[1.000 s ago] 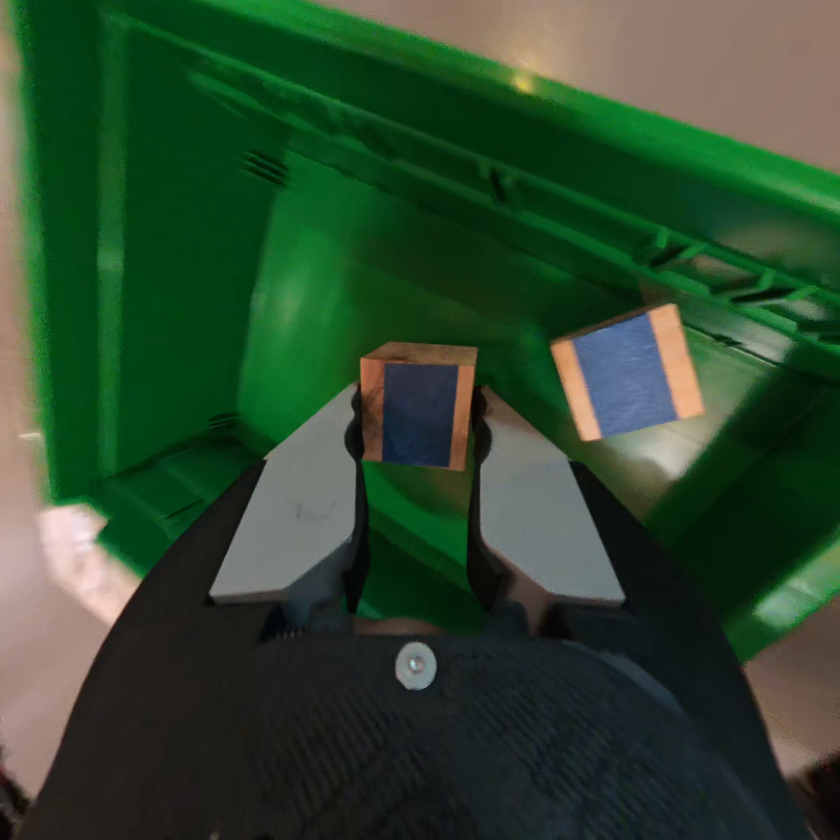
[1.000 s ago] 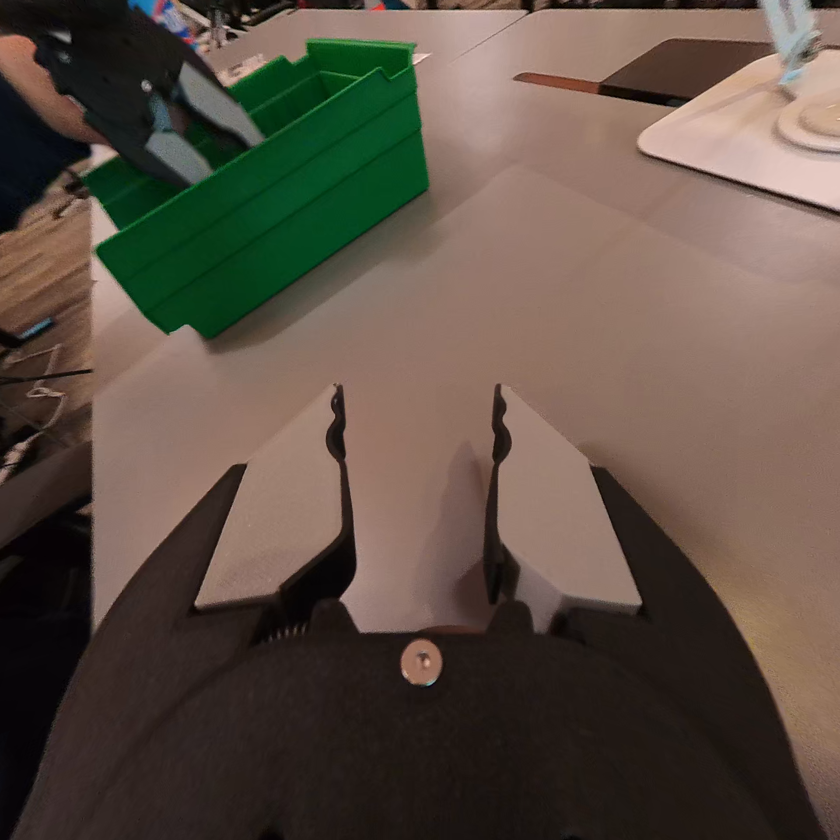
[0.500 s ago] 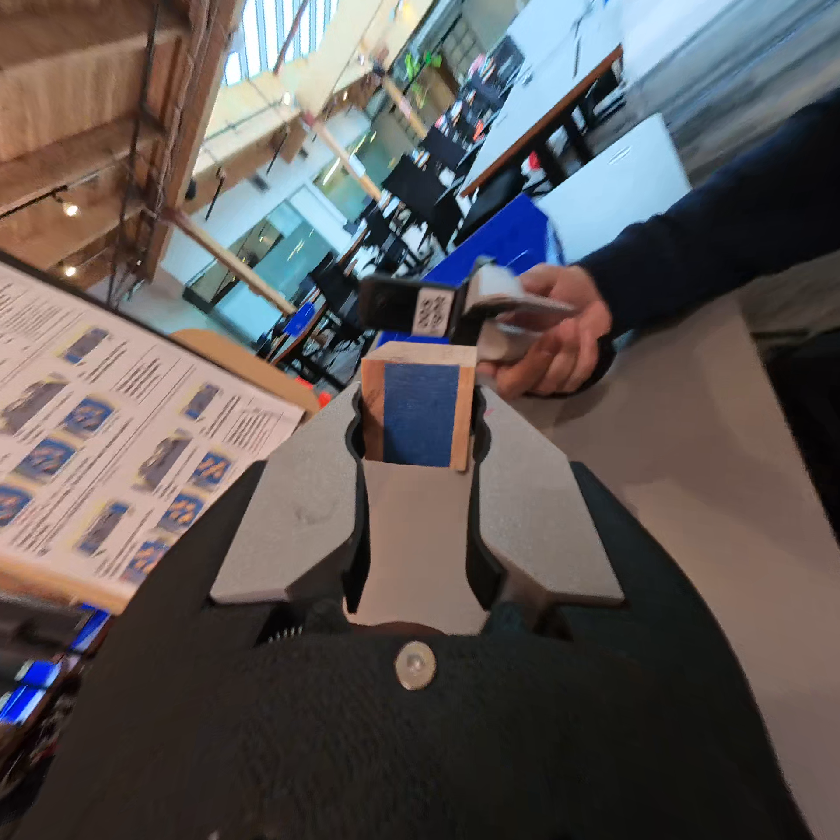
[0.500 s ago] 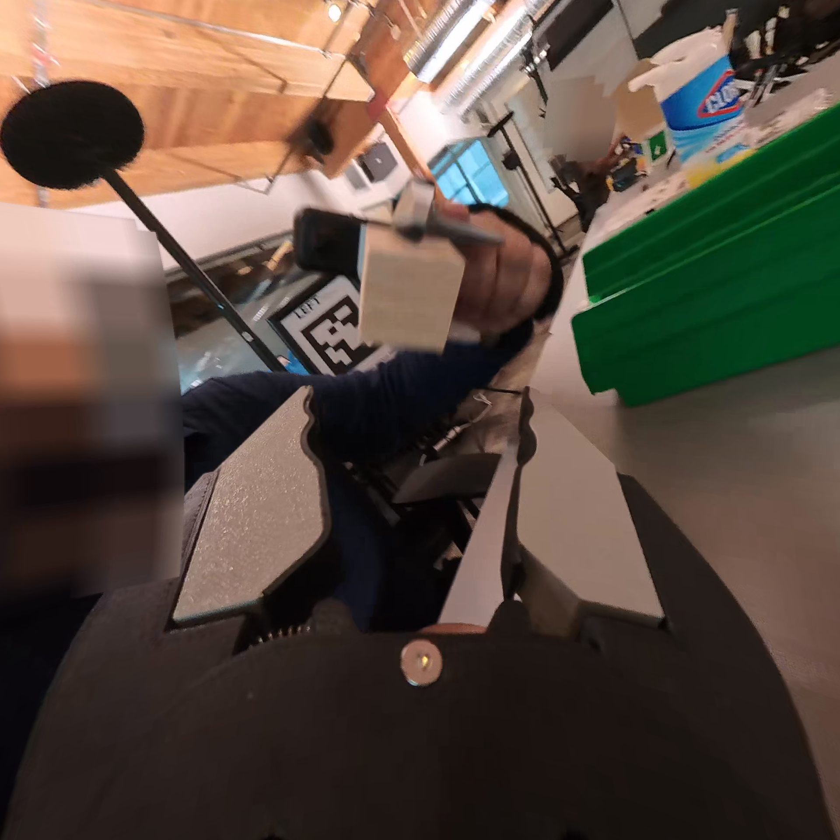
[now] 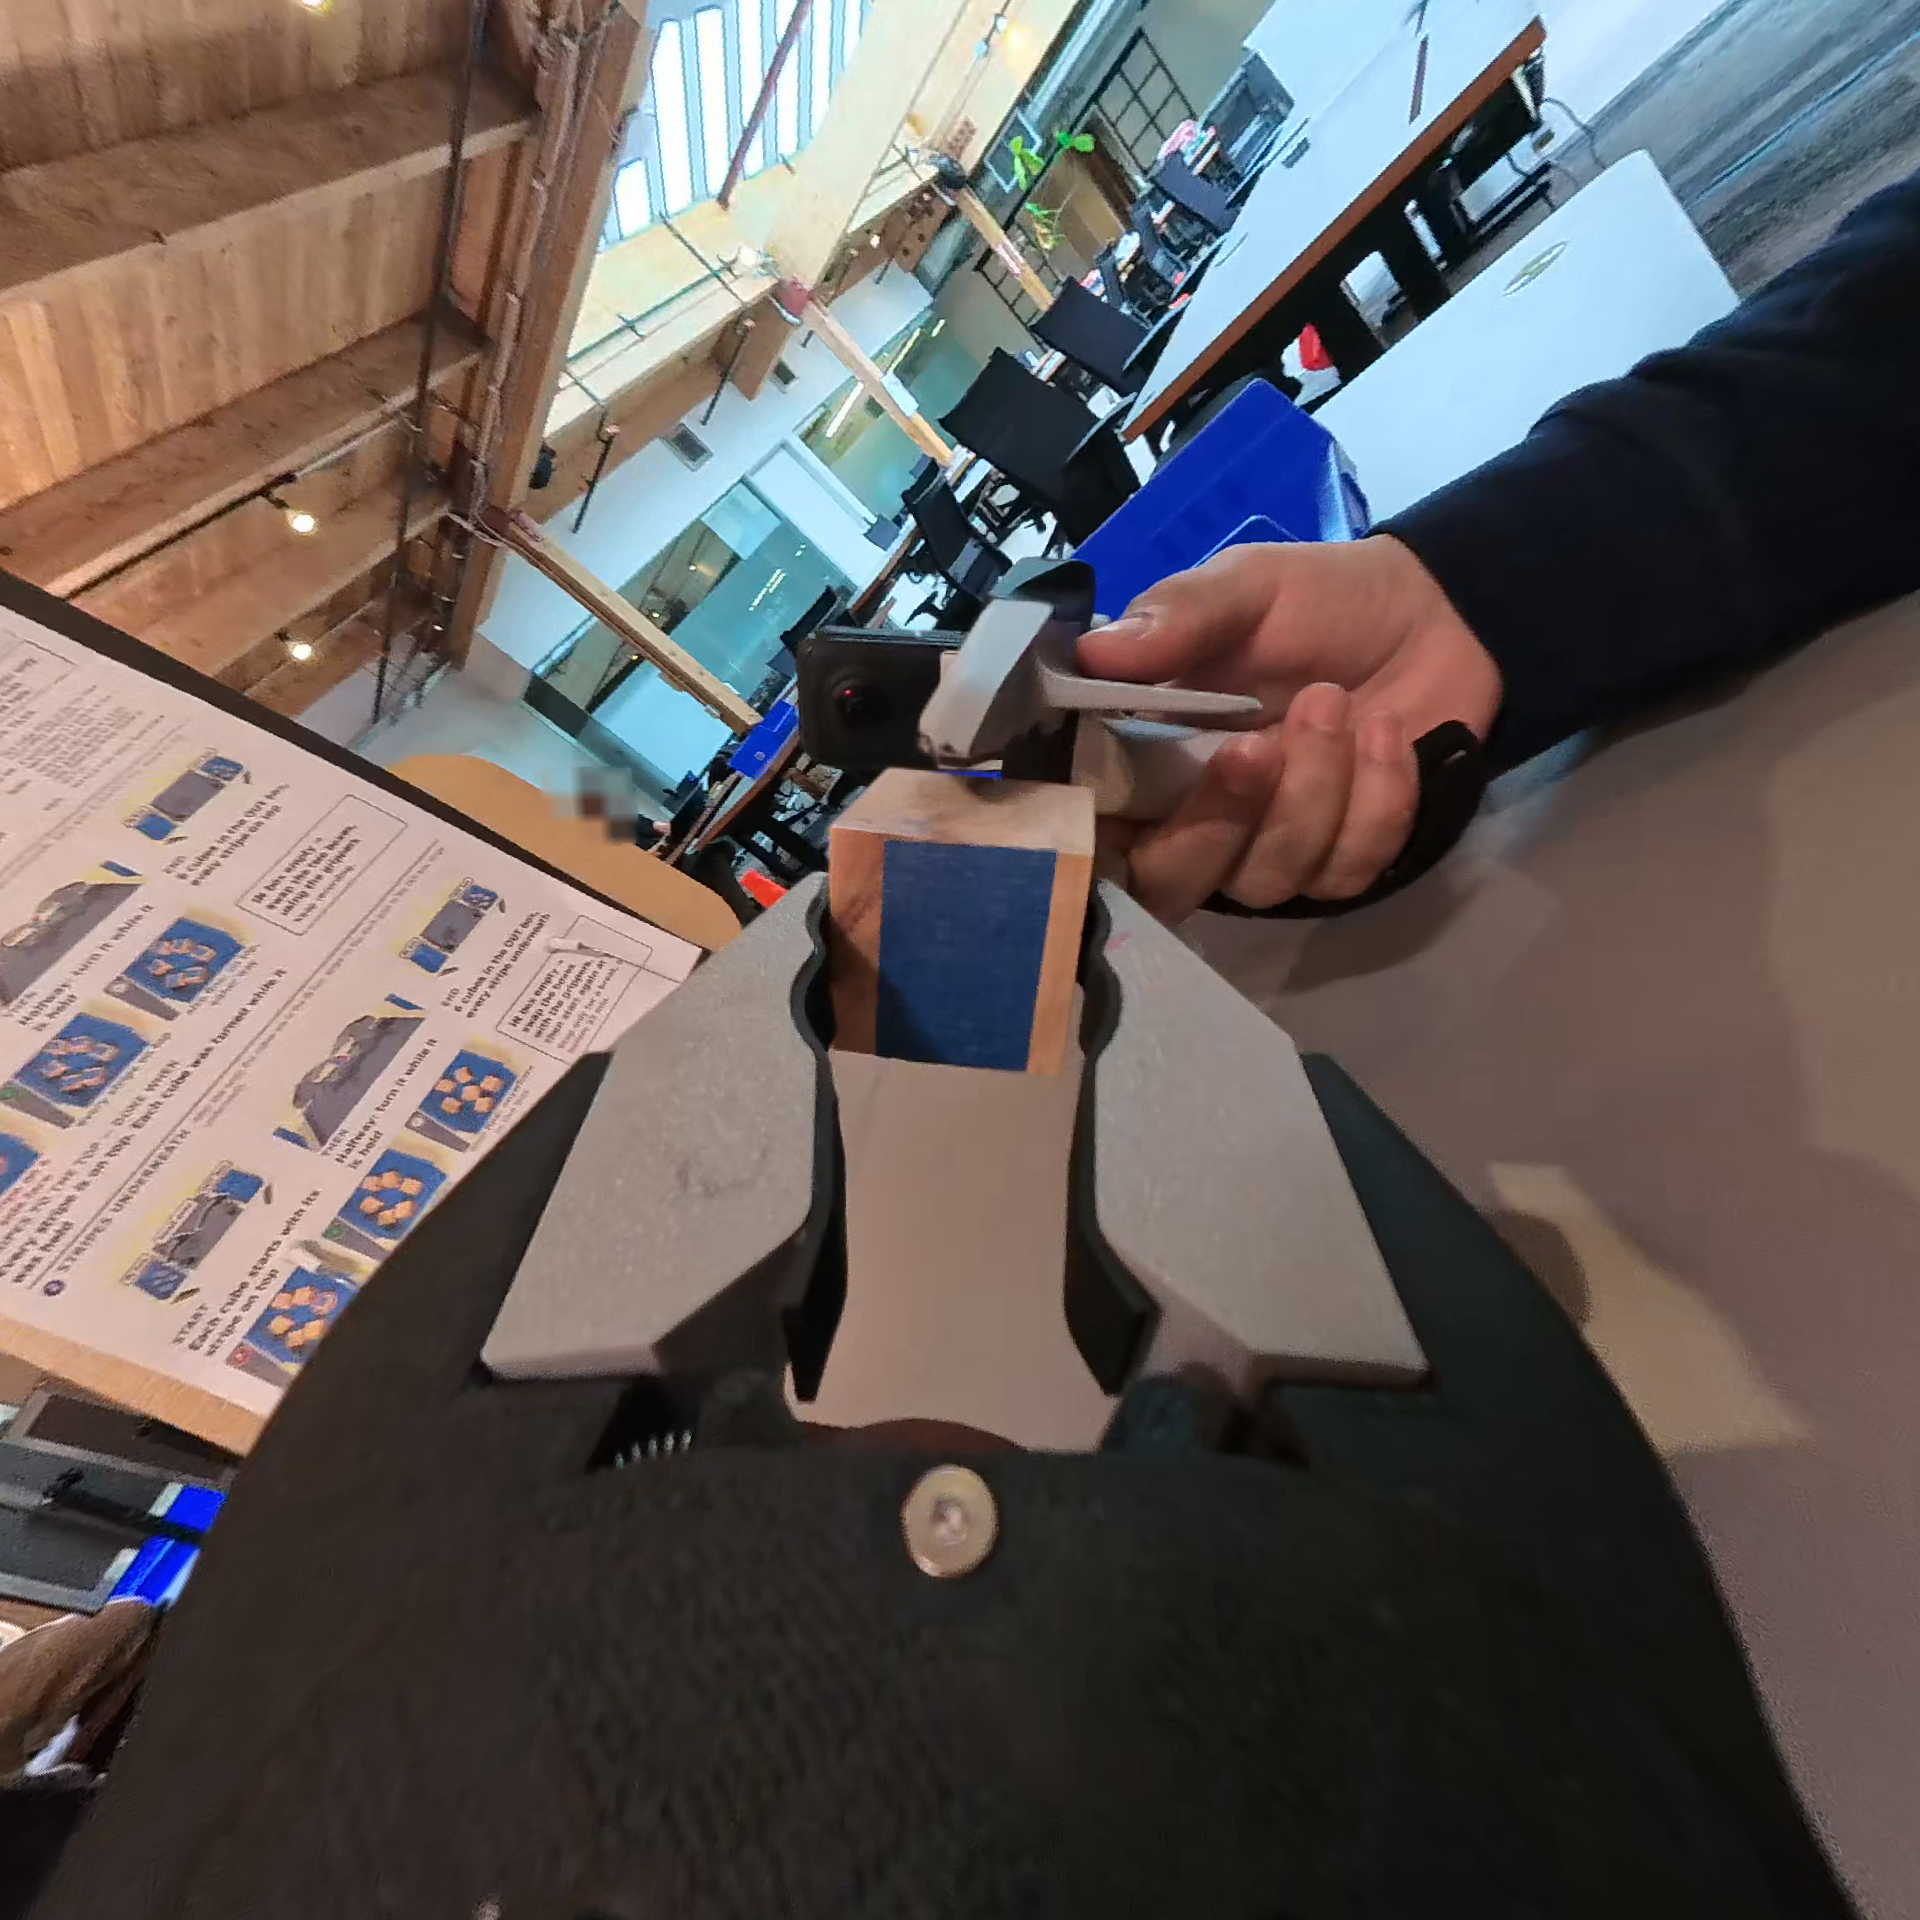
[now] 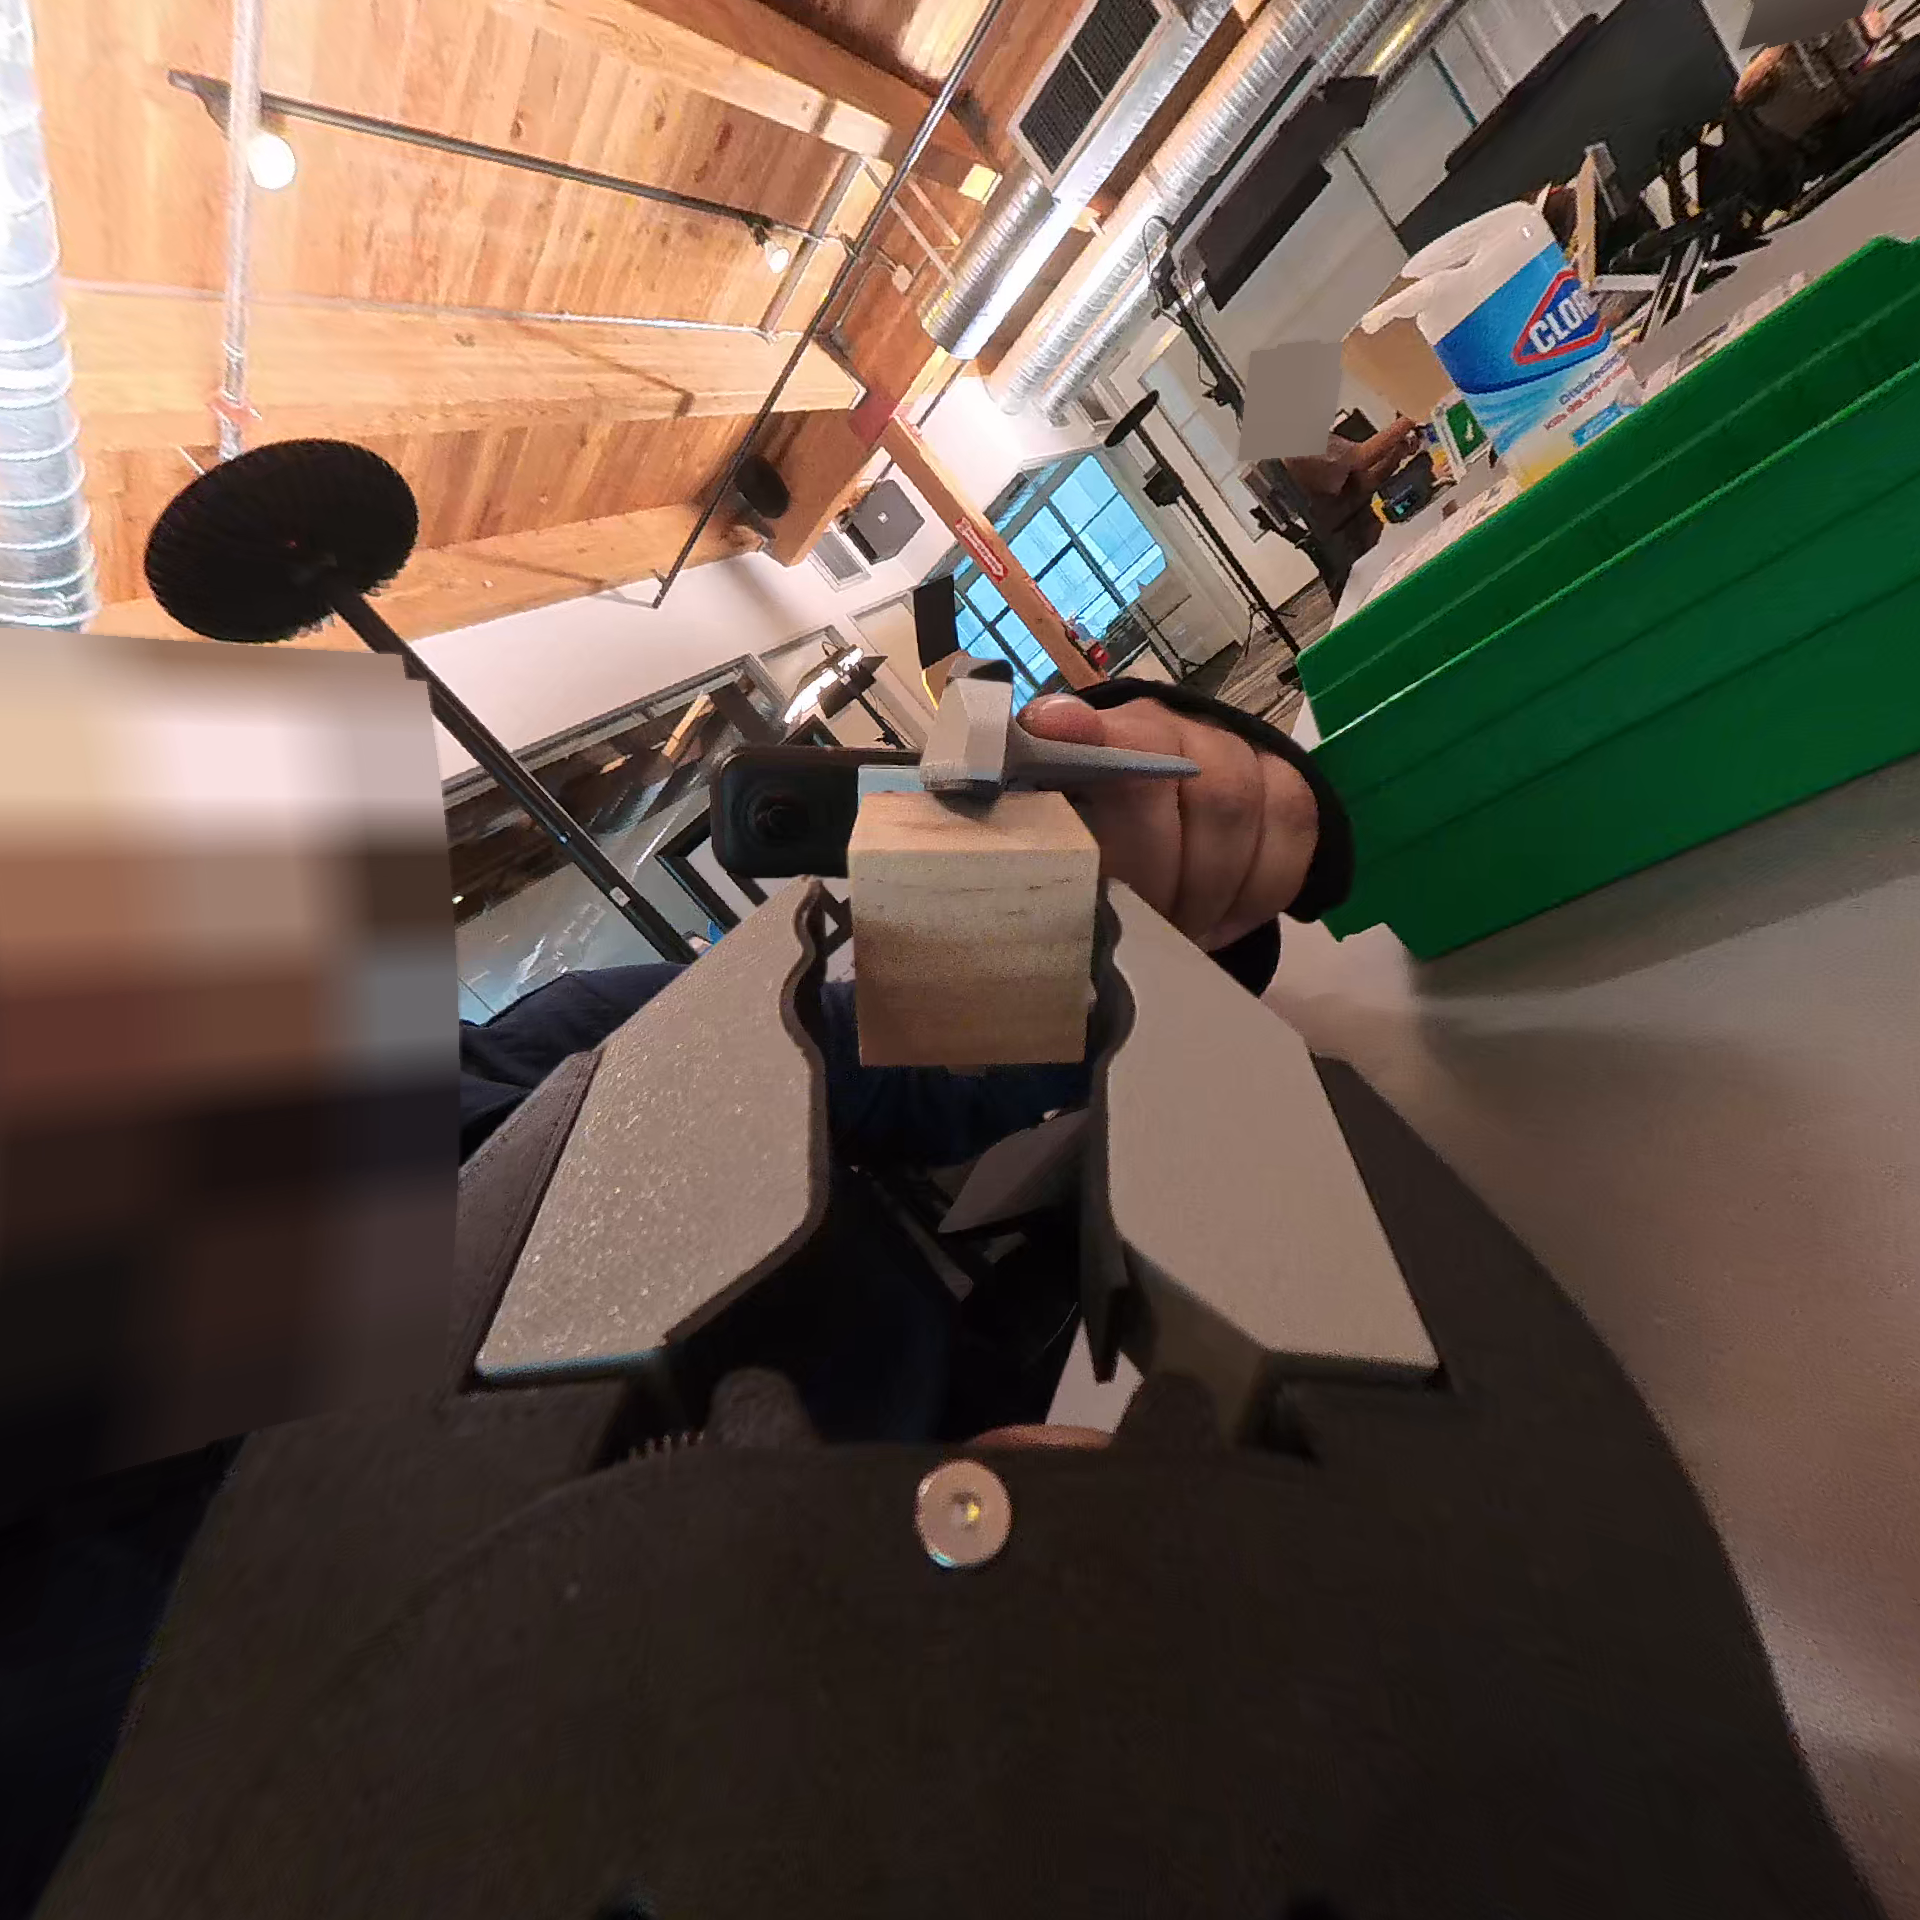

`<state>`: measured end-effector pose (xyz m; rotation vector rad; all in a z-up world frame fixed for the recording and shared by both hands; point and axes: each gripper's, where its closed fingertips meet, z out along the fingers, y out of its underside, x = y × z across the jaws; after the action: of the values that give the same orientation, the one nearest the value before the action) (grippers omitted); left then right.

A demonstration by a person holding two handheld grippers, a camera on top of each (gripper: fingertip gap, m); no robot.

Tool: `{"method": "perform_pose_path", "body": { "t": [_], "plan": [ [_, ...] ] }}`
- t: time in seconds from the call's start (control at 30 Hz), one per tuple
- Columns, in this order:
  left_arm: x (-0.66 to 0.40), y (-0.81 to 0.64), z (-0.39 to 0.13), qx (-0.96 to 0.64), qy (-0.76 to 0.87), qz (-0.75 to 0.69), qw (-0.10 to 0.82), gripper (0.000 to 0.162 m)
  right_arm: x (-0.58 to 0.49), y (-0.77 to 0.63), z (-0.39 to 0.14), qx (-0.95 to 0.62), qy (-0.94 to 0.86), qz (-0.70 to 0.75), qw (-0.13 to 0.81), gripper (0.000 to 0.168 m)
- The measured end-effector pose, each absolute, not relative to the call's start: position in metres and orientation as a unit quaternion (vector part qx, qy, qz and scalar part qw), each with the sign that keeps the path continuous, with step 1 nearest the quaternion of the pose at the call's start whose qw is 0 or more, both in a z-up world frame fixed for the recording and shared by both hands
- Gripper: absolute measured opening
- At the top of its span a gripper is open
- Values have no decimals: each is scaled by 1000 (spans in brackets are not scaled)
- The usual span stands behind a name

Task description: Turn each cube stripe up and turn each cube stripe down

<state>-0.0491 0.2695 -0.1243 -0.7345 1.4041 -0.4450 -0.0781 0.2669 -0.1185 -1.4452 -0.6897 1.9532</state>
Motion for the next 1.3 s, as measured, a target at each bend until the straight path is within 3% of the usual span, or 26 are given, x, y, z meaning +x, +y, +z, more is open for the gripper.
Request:
{"method": "perform_pose_path", "body": {
  "t": [0.37,0.57,0.7,0.87,0.93,1.07,1.17,1.3],
  "plan": [
    [-52,276,-140,-340,608,-227,681,45,-83,274,-139,-583,-267,704,305,43],
    [-54,282,-141,-361,560,-237,707,50,-76,284,-137,-604,-269,654,368,42],
    [-59,277,-135,-360,541,-272,710,58,-45,285,-115,-646,-250,533,486,42],
    [-63,293,-130,-389,514,-249,723,42,76,277,-80,-763,-200,202,581,42],
    [-61,294,-133,-395,516,-243,720,37,157,284,-87,-823,-140,73,546,42],
    [-53,290,-146,-386,542,-219,714,33,295,283,-162,-930,-66,-116,342,43],
    [-49,292,-159,-396,559,-216,696,34,334,278,-225,-966,-32,-102,234,43],
    [-49,291,-163,-402,561,-239,684,42,351,278,-262,-978,0,-89,190,44]
  ]
}}
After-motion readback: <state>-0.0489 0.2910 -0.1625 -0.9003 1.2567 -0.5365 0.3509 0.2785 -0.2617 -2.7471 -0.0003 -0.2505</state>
